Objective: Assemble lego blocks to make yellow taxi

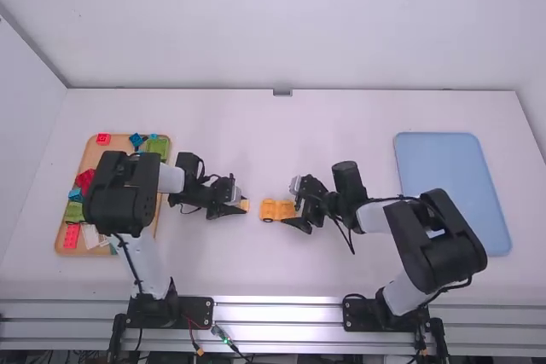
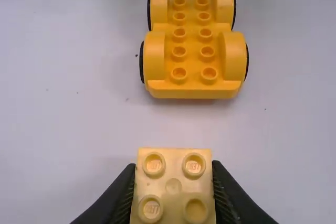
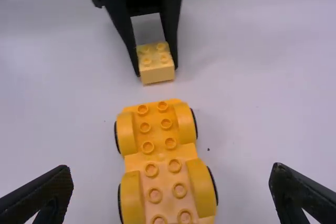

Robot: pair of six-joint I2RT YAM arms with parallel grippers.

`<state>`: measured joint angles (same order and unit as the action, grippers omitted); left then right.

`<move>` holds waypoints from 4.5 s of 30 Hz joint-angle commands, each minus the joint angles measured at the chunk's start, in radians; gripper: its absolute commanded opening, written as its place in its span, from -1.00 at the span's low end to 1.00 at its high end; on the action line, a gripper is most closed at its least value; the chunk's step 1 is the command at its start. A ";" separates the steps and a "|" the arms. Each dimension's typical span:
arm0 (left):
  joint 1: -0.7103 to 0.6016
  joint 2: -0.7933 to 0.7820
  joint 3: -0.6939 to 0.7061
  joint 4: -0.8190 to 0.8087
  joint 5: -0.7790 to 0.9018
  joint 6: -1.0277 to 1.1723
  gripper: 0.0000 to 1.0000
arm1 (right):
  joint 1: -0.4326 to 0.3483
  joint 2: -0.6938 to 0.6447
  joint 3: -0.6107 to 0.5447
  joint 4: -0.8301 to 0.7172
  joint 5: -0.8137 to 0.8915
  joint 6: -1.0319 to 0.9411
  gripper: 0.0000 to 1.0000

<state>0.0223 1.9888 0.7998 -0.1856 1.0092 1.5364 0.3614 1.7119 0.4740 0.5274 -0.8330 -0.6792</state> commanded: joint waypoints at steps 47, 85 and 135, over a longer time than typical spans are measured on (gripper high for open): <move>-0.304 -0.239 -0.143 0.303 -0.067 -0.553 -0.96 | 0.005 0.396 0.073 0.279 -0.117 -0.077 -0.03; -0.335 -0.137 -0.153 0.444 -0.154 -0.591 -0.96 | 0.006 0.396 0.069 0.269 -0.146 -0.058 -0.03; -0.338 -0.260 -0.153 0.347 -0.228 -0.755 -0.96 | 0.006 0.396 0.069 0.251 -0.139 -0.058 0.00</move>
<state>-0.3180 1.7084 0.6506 0.1688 0.7948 0.7841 0.3645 2.0914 0.5495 0.7887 -0.9661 -0.7479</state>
